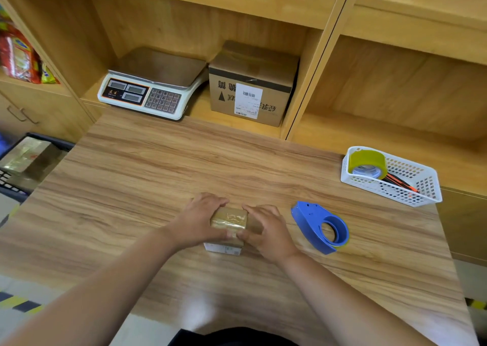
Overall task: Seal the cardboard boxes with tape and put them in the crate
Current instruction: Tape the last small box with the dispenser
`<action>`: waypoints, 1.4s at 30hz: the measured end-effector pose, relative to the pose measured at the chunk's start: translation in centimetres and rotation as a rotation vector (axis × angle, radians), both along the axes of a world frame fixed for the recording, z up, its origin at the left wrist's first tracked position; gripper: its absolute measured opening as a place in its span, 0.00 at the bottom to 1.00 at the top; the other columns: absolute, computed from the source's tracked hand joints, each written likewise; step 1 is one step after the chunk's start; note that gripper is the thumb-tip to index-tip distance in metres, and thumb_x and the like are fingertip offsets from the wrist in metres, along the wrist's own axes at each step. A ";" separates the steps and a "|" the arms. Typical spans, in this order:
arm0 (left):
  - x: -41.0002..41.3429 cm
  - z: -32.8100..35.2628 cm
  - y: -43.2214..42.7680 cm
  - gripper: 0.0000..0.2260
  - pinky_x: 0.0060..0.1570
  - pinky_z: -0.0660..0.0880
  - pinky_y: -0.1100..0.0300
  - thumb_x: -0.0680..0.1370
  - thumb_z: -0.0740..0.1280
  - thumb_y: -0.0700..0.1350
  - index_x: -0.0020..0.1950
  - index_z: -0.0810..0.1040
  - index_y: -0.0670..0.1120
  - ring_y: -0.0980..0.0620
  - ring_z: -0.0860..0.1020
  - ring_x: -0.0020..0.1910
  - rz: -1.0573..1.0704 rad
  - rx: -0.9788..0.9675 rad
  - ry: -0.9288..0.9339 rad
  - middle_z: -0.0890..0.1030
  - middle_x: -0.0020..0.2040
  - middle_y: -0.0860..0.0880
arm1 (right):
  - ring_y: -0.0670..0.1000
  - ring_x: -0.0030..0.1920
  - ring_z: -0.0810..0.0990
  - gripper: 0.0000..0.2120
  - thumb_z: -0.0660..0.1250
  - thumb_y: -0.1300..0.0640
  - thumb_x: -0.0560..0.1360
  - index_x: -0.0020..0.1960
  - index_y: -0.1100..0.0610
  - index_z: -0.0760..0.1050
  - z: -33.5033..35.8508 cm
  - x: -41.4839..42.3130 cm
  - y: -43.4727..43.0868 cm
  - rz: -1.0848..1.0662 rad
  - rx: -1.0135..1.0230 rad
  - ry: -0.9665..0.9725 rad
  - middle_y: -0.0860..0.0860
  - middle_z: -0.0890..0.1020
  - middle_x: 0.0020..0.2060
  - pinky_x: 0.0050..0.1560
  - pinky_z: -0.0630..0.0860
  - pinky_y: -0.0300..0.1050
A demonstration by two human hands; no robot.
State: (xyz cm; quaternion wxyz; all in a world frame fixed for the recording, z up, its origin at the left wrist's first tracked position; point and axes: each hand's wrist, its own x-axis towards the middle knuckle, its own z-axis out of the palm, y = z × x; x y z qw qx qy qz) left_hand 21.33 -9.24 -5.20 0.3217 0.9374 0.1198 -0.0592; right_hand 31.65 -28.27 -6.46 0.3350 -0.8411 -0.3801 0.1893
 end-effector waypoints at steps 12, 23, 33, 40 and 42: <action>0.8 -1.3 -0.1 0.23 0.52 0.56 0.61 0.68 0.72 0.61 0.58 0.74 0.54 0.59 0.62 0.56 0.064 -0.084 -0.059 0.68 0.50 0.60 | 0.48 0.66 0.67 0.06 0.73 0.49 0.70 0.46 0.48 0.83 0.7 0.3 2.7 -0.264 -0.037 0.039 0.49 0.74 0.59 0.60 0.57 0.38; 0.6 -2.0 -0.5 0.12 0.51 0.55 0.62 0.78 0.63 0.51 0.57 0.76 0.47 0.51 0.67 0.57 0.056 -0.015 -0.193 0.75 0.53 0.52 | 0.44 0.59 0.65 0.38 0.60 0.26 0.60 0.61 0.48 0.74 0.7 -0.8 2.4 0.012 -0.152 -0.156 0.39 0.73 0.54 0.55 0.55 0.39; 0.4 -2.3 -0.5 0.07 0.52 0.55 0.64 0.81 0.59 0.45 0.50 0.77 0.49 0.57 0.65 0.53 0.067 -0.070 -0.250 0.71 0.48 0.59 | 0.47 0.47 0.69 0.12 0.69 0.46 0.72 0.38 0.53 0.76 -0.4 -0.9 4.4 -0.233 0.042 -0.069 0.42 0.76 0.35 0.48 0.56 0.43; 0.2 -2.3 -0.6 0.08 0.54 0.55 0.65 0.81 0.58 0.45 0.52 0.77 0.49 0.55 0.66 0.56 0.066 -0.055 -0.279 0.73 0.49 0.58 | 0.45 0.50 0.66 0.15 0.71 0.42 0.68 0.45 0.52 0.74 0.2 -1.4 3.9 -0.110 -0.067 -0.169 0.39 0.74 0.42 0.51 0.58 0.43; 0.2 -2.4 -0.6 0.08 0.55 0.54 0.65 0.81 0.58 0.46 0.52 0.77 0.48 0.55 0.66 0.57 0.073 -0.043 -0.277 0.76 0.51 0.56 | 0.43 0.51 0.63 0.23 0.69 0.35 0.64 0.50 0.49 0.72 0.2 -1.7 3.5 -0.069 -0.129 -0.190 0.38 0.71 0.45 0.50 0.56 0.41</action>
